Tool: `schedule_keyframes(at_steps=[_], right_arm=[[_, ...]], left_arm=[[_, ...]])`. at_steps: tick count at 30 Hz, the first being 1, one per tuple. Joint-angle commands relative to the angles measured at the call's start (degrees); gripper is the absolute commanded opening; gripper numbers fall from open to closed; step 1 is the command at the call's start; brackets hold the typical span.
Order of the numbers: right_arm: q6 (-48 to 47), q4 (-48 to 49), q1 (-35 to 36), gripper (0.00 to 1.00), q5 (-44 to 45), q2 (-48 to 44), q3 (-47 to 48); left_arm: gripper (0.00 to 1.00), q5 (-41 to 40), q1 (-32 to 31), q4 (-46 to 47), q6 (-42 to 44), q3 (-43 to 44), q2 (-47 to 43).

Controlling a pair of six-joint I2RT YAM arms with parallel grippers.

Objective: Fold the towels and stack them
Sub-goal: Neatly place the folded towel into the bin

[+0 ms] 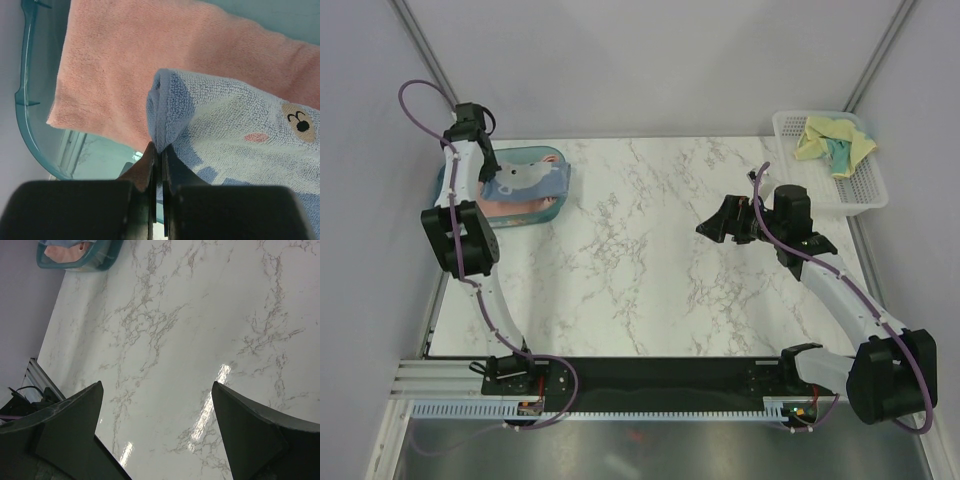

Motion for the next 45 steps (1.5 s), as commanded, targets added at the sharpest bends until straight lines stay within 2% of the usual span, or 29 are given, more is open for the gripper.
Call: schedule_keyframes(at_steps=[1,6,15,21,23,24,26,27,31,33,34,35,37,45], right_arm=[[-1.02,0.70,-0.35,0.98,-0.60,0.41,2.38],[-1.46,0.26,-0.35,0.98,-0.78,0.76,2.47],[-1.64,0.44,-0.43,0.98,-1.04,2.26,2.82],[-1.99,-0.35,-0.43,0.98,-0.95,2.43,3.09],[-1.99,-0.26,-0.43,0.98,-0.95,2.87,3.26],[-1.99,-0.35,-0.43,0.98,-0.95,3.04,3.35],[-1.99,-0.26,-0.43,0.98,-0.95,3.48,3.52],[-2.16,-0.26,-0.43,0.98,-0.78,3.57,3.52],[-2.17,-0.35,-0.52,0.98,-0.60,3.14,3.44],[-2.25,-0.44,-0.61,0.98,-0.69,2.87,3.44],[-2.17,-0.44,-0.52,0.98,-0.60,2.70,3.44],[-2.25,-0.44,-0.52,0.98,-0.51,2.61,3.44],[-2.17,-0.53,-0.61,0.98,-0.34,2.17,3.44],[-2.96,-1.32,-0.52,0.98,0.28,0.15,2.38]], left_arm=[[0.02,-2.88,0.78,2.82,2.57,2.24,1.58],[0.02,-4.37,2.26,3.61,3.27,2.24,3.08],[0.02,-2.35,6.58,4.75,2.13,2.24,6.06],[0.04,-2.09,6.58,4.84,2.48,6.54,11.25],[0.18,-2.09,6.58,4.84,2.66,7.77,12.22],[0.42,-2.09,6.58,4.75,2.31,7.77,12.05],[0.55,-1.74,6.49,4.75,1.43,7.34,11.17],[0.65,-1.22,6.40,4.75,1.17,7.16,9.78],[0.72,0.98,5.96,5.02,-0.41,6.99,5.46],[0.73,5.97,5.79,4.50,-1.90,5.75,5.01],[0.73,10.95,5.87,4.49,-3.13,4.54,3.80],[0.73,13.44,5.18,4.92,-4.01,1.13,3.00],[0.74,14.69,4.21,6.15,-4.63,-2.14,2.21],[0.74,20.40,2.80,8.53,-5.69,-4.44,1.06]])
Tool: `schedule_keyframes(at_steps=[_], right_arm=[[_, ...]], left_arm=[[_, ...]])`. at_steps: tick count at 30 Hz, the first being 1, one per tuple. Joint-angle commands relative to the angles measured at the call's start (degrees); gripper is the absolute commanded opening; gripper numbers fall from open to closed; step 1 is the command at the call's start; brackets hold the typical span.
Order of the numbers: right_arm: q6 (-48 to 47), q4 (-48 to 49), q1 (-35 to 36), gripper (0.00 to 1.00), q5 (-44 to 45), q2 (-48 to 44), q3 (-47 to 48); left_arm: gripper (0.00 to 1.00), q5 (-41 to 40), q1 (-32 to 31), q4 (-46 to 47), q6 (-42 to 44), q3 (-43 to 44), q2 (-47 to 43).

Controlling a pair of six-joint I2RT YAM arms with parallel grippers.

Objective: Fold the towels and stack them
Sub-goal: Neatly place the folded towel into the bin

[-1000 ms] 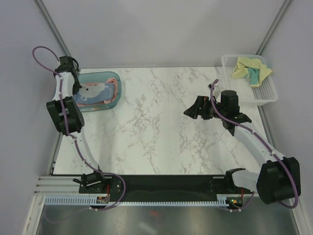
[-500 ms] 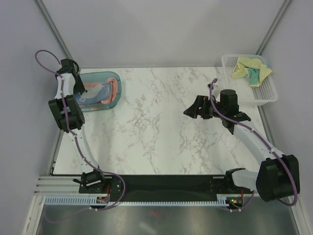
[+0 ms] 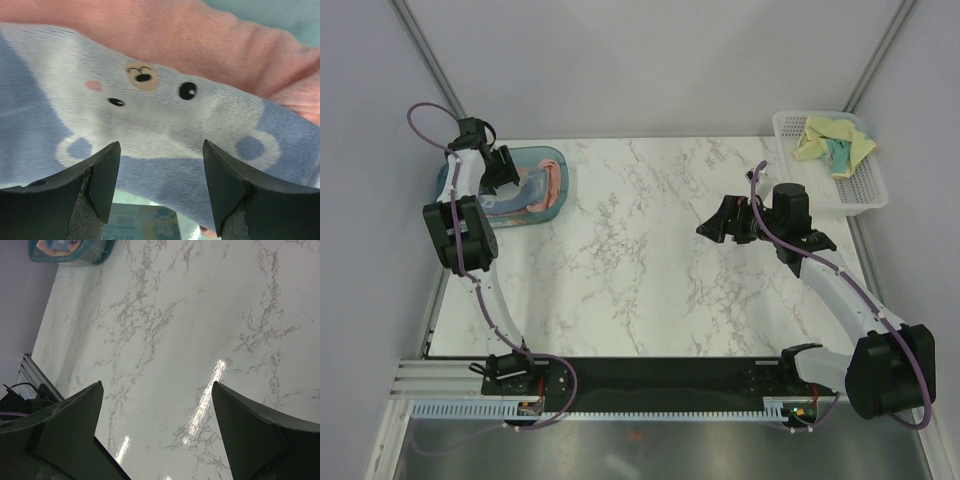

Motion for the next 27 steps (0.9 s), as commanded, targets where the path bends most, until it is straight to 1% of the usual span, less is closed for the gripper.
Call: schedule_keyframes(at_steps=[1,6,10,15,18,22,27], right_arm=[[-1.21,0.95,-0.35,0.98,0.39,-1.67,1.29],[-1.12,0.96,-0.26,0.98,0.21,-1.93,1.64],[-1.21,0.87,-0.35,0.98,0.39,-1.93,1.38],[-1.12,0.78,-0.35,0.98,0.30,-2.28,1.29],[-1.12,1.04,-0.35,0.98,0.21,-2.02,1.29],[-1.03,1.48,-0.35,0.98,0.30,-1.76,1.38],[-1.03,1.66,-0.35,0.98,0.30,-1.58,1.03]], left_arm=[[0.74,6.54,0.18,2.76,-3.28,-0.57,-3.22],[0.73,9.37,-1.76,3.82,-4.08,-1.72,-2.70],[0.70,13.76,-2.64,4.25,-5.40,-3.81,-3.83],[0.71,10.96,-4.04,4.78,-5.92,-5.85,-4.81],[0.70,14.03,-4.66,5.75,-6.72,-5.06,-4.89],[0.70,11.32,-6.50,5.75,-7.07,-6.37,-6.65],[0.70,8.23,-6.68,6.19,-7.24,-9.45,-8.31]])
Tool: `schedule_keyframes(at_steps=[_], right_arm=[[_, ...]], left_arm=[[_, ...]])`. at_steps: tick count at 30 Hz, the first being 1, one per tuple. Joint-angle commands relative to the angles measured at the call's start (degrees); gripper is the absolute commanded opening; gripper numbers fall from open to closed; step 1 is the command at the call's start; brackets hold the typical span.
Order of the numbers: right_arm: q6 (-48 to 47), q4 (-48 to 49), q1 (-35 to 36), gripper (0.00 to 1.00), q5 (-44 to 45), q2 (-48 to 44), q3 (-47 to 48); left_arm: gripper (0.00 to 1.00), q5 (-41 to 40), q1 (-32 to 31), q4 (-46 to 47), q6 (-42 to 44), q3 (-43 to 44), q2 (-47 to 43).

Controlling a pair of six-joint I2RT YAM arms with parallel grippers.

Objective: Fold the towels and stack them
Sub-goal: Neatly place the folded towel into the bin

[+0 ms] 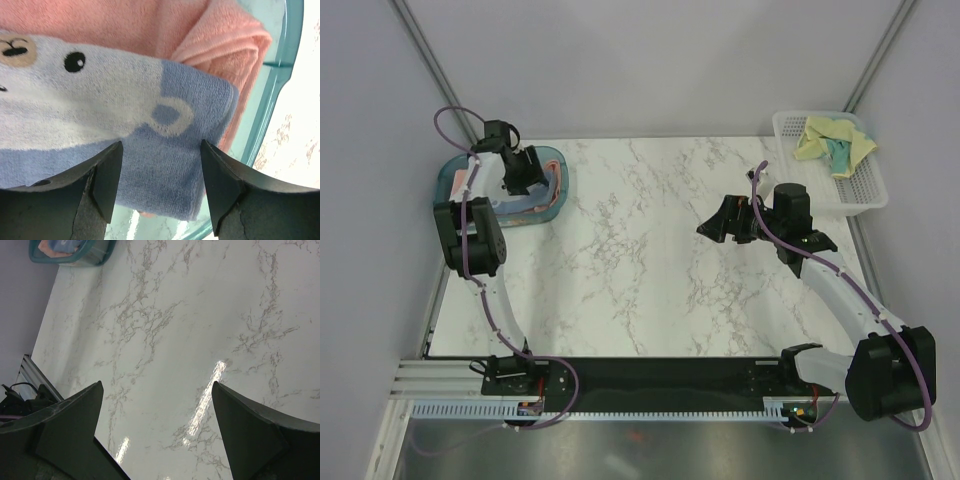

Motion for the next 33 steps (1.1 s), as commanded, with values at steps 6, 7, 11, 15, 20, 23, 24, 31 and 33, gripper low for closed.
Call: schedule_keyframes(at_steps=[6,7,11,15,20,23,24,31,33], right_arm=[[-0.57,2.43,-0.17,0.98,-0.09,-0.36,1.11],[-0.40,2.43,-0.26,0.98,-0.10,-0.36,1.20],[-0.48,2.43,-0.26,0.98,-0.01,-0.53,1.11],[-0.31,2.34,-0.17,0.98,0.08,-0.97,1.20],[0.04,1.81,-0.26,0.98,2.01,-2.46,2.25],[1.79,2.07,-0.26,0.98,4.73,-3.08,3.05],[2.58,2.34,-0.26,0.98,5.35,-3.17,3.40],[10.06,3.22,-0.17,0.98,15.27,-4.22,5.68],[11.29,1.38,-0.26,0.98,21.92,-2.73,8.56]], left_arm=[[0.70,-1.05,-1.33,1.76,-1.01,-2.13,-4.58],[0.70,-2.01,-1.33,1.75,-1.36,-3.26,-4.67],[0.70,-2.55,-1.51,1.75,-1.98,-6.17,-5.11],[0.70,-3.08,-2.21,1.75,-1.54,-6.27,-5.64],[0.72,-1.76,-2.30,1.14,-1.89,-3.54,-8.09],[0.75,-1.32,-2.30,0.44,-3.03,-1.43,-9.06],[0.75,-0.62,-2.30,0.35,-3.90,-1.08,-9.16],[0.75,0.61,-6.59,0.44,-5.05,-3.45,-12.67],[0.76,1.05,-9.31,0.44,-4.88,-4.50,-13.81]])
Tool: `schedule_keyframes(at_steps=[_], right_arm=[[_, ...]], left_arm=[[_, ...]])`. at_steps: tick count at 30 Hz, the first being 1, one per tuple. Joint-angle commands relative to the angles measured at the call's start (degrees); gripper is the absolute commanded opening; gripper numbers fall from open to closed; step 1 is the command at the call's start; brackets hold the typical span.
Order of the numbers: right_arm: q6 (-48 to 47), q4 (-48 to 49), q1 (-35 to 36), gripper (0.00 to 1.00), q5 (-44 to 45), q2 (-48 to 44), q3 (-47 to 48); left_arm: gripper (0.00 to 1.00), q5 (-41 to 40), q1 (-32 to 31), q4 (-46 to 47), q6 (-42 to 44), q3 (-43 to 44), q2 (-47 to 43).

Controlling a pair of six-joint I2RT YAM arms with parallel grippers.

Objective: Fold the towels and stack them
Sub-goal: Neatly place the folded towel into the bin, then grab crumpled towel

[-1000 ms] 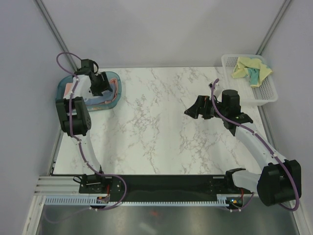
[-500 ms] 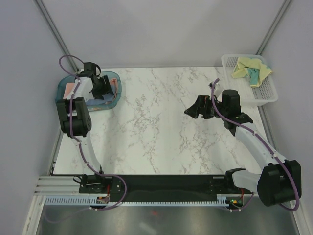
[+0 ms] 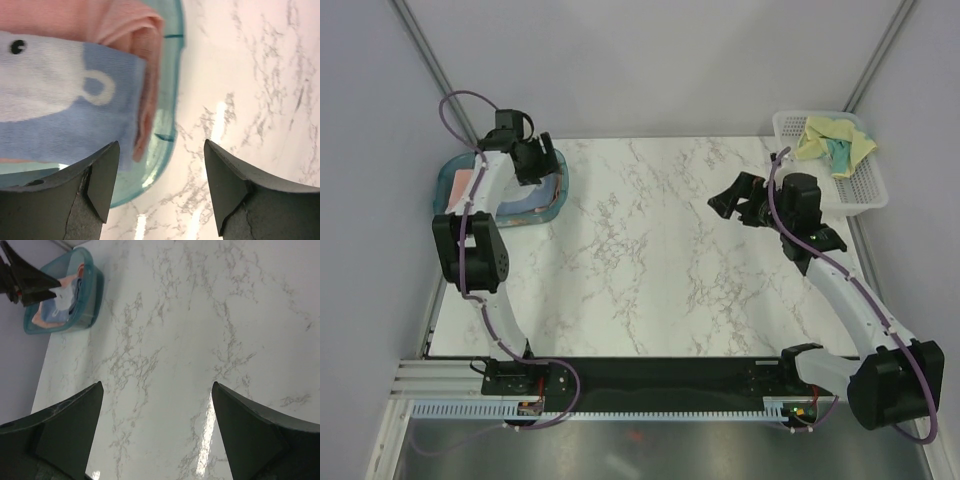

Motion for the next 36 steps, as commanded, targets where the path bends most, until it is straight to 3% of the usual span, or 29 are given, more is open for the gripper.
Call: schedule_keyframes(at_steps=[1,8,9,13,22,29,33,36], right_arm=[[4.06,0.07,-0.24,0.98,12.53,0.94,6.48],[-2.88,-6.16,-6.63,0.98,35.92,15.17,21.59],[-3.41,-6.53,-7.70,0.98,37.76,17.10,25.44],[-4.12,-10.04,-13.22,0.98,43.57,28.17,34.25],[-5.52,-6.71,-21.32,0.93,40.52,55.84,53.06],[-2.45,-1.89,-25.02,0.90,36.82,74.41,73.09],[0.63,4.45,-25.99,0.88,31.64,80.92,77.23],[2.65,4.45,-26.17,0.87,32.68,84.61,79.27]], left_arm=[[0.76,2.37,-6.93,0.13,-2.17,-1.20,-5.79],[0.78,3.60,-22.59,2.32,0.64,-8.58,-15.98],[0.99,5.69,-23.65,3.20,1.86,-11.81,-17.65],[1.00,10.18,-27.26,6.02,2.93,-19.21,-26.53],[1.00,16.60,-28.32,12.43,2.66,-32.66,-40.95],[1.00,13.18,-28.32,13.84,3.81,-35.13,-43.51],[1.00,12.30,-28.32,14.28,4.51,-36.01,-43.42],[1.00,11.77,-28.23,14.46,4.51,-35.84,-42.46]])
